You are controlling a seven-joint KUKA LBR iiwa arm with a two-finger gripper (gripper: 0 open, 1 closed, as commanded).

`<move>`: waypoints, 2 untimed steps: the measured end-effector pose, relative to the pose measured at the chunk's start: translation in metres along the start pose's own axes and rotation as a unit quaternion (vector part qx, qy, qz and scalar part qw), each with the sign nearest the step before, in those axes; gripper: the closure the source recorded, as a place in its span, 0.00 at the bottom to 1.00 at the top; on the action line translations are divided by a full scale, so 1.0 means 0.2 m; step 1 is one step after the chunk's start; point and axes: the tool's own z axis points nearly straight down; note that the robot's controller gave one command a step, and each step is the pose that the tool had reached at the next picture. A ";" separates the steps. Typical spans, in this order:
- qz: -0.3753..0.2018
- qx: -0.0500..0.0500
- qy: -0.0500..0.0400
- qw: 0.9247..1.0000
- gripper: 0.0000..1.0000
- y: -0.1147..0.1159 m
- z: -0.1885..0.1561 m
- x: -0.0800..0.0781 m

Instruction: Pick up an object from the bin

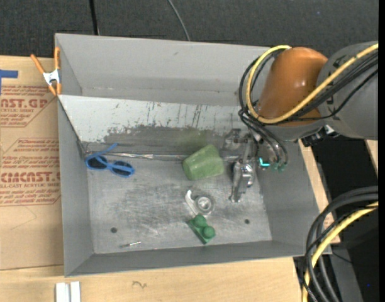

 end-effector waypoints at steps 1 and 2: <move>-0.044 -0.001 -0.003 0.999 0.00 0.31 0.34 0.22; -0.192 0.001 -0.011 0.981 0.00 0.28 0.44 0.41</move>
Offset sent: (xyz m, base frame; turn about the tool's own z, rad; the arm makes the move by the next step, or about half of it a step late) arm -0.0427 0.0582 -0.0653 -0.0826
